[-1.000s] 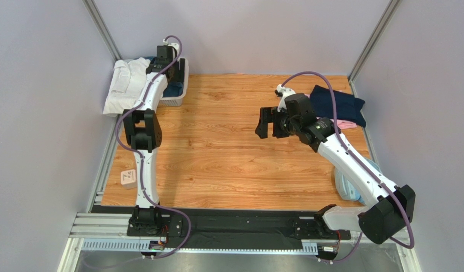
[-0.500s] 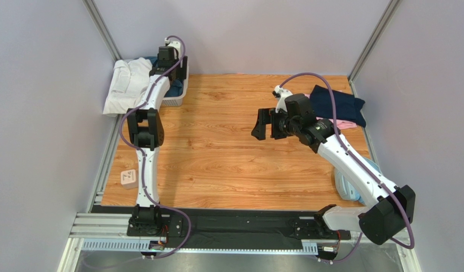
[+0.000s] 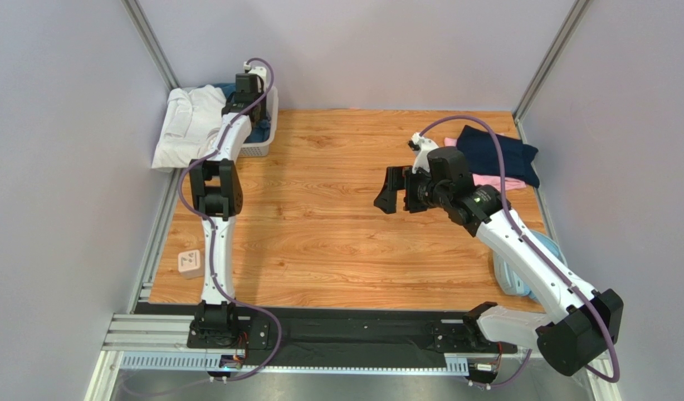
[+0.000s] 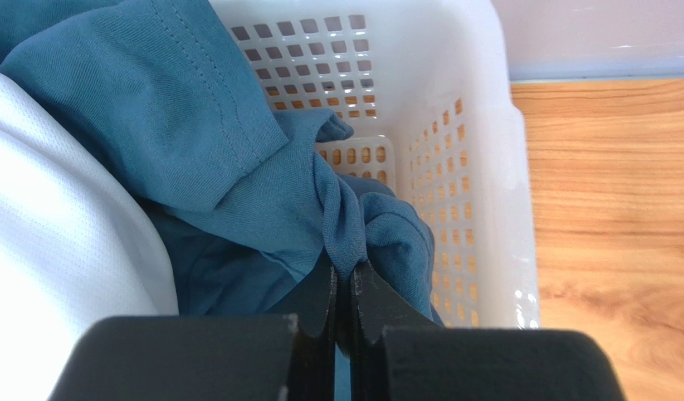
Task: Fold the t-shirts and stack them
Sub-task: Grab crumpled tshirt from bin with the left arm, then move the tshirt to the center of the board
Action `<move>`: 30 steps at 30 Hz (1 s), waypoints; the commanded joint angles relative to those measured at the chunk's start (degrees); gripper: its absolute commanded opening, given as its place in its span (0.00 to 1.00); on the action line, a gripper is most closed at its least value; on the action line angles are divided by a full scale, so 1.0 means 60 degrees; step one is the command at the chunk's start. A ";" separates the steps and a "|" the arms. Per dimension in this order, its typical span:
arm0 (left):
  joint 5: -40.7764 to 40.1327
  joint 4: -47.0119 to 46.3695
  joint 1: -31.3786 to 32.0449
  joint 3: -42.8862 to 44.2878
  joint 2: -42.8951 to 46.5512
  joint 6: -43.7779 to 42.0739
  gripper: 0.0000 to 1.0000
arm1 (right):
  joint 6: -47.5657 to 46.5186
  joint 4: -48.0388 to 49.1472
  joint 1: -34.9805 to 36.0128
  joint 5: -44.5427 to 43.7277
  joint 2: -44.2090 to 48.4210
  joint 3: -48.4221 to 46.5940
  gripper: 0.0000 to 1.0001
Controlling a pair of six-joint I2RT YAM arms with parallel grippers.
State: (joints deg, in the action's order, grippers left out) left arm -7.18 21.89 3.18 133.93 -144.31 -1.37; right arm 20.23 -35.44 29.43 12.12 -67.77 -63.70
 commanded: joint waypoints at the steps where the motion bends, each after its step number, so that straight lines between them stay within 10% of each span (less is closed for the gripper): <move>1: 0.0712 0.0173 0.0084 0.0340 0.1681 0.0169 0.00 | 0.0232 0.0545 -0.0012 0.0397 0.0308 0.0260 1.00; 21: 0.2995 0.1401 0.0876 0.1907 0.7584 0.0432 0.00 | 0.0291 0.1410 0.0383 0.0968 0.0908 0.1476 1.00; 30: 0.4536 0.4010 0.1622 -0.0464 0.9547 0.0243 0.00 | 0.0144 0.1088 0.0398 0.0164 0.1875 0.1359 1.00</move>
State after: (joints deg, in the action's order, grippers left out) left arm 15.25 37.08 10.81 136.42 -90.59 0.56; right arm 21.21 -29.80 31.48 16.23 -60.29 -54.46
